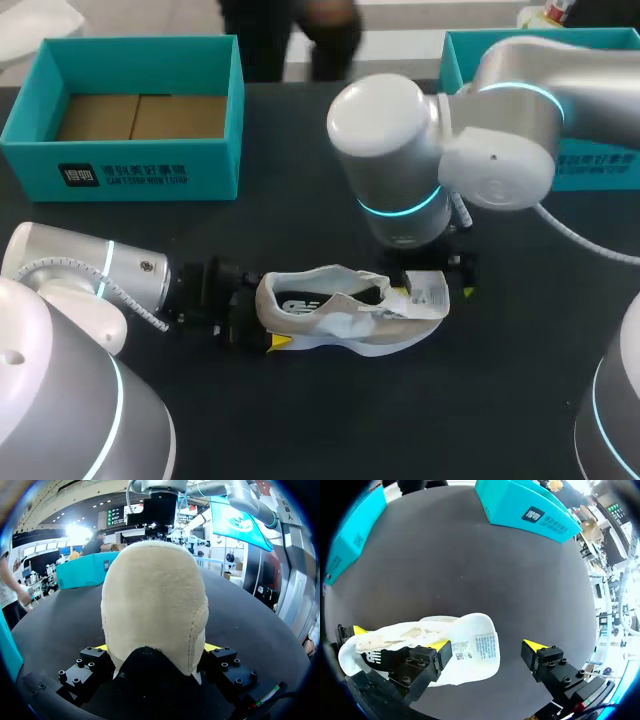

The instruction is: Take the shoe out of the shoebox, open the shoe tongue, remove and reinsert the insole, then place the shoe into the shoebox

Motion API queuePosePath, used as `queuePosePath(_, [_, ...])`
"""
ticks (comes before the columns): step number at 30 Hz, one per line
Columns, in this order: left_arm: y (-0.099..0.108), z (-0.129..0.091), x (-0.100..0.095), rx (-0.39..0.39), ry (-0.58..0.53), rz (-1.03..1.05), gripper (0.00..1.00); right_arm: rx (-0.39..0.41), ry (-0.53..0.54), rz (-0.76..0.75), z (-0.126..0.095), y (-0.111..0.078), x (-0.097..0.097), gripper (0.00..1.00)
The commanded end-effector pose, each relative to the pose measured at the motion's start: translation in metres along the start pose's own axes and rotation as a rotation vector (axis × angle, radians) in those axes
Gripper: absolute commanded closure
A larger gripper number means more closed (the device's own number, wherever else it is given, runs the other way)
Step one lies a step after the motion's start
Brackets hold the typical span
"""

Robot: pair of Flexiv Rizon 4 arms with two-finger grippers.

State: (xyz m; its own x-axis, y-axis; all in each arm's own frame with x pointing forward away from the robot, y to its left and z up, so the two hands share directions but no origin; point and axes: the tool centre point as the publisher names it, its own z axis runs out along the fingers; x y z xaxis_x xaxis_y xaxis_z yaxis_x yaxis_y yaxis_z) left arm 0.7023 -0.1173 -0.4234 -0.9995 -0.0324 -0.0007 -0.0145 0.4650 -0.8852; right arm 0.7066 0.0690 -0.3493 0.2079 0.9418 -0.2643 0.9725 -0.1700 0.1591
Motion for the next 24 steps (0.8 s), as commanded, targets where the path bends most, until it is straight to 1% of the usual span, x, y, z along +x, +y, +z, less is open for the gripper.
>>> queuePosePath(1, [0.001, 0.003, -0.001, -0.005, 0.002, 0.0, 1.0, -0.133, 0.122, 0.35, -0.041, 0.0, 0.001, 0.0])
queuePosePath(2, [0.001, 0.003, -0.001, -0.005, 0.002, 0.0, 1.0, -0.16, 0.177, 0.317, -0.046, 0.002, 0.003, 0.0])
queuePosePath(4, [0.001, 0.003, -0.001, -0.005, 0.002, 0.0, 1.0, -0.238, 0.298, 0.215, -0.065, 0.006, 0.013, 0.0])
queuePosePath(5, [0.001, 0.003, -0.001, -0.005, 0.002, 0.0, 1.0, -0.263, 0.352, 0.18, -0.071, 0.006, 0.016, 0.0])
queuePosePath(8, [0.001, 0.003, -0.001, -0.005, 0.002, 0.0, 1.0, -0.307, 0.458, 0.014, -0.094, 0.006, 0.027, 0.0])
queuePosePath(9, [0.001, 0.003, -0.001, -0.005, 0.002, 0.0, 1.0, -0.308, 0.465, -0.047, -0.104, 0.006, 0.031, 0.0])
queuePosePath(11, [0.001, 0.003, -0.001, -0.005, 0.002, 0.0, 1.0, -0.303, 0.467, -0.149, -0.116, 0.007, 0.038, 0.0])
queuePosePath(16, [0.001, 0.003, -0.001, -0.005, 0.002, 0.0, 1.0, -0.294, 0.489, -0.393, -0.143, 0.011, 0.057, 0.0])
queuePosePath(19, [0.001, 0.003, -0.001, -0.005, 0.002, 0.0, 1.0, -0.265, 0.487, -0.554, -0.153, 0.011, 0.072, 0.0])
queuePosePath(21, [0.001, 0.003, -0.001, -0.005, 0.002, 0.0, 1.0, -0.233, 0.471, -0.716, -0.16, 0.007, 0.083, 0.0])
queuePosePath(22, [0.001, 0.003, -0.001, -0.005, 0.002, 0.0, 1.0, -0.218, 0.486, -0.777, -0.163, 0.006, 0.087, 0.0])
queuePosePath(24, [0.001, 0.003, -0.001, -0.005, 0.002, 0.0, 1.0, -0.179, 0.441, -0.877, -0.168, 0.003, 0.094, 0.0])
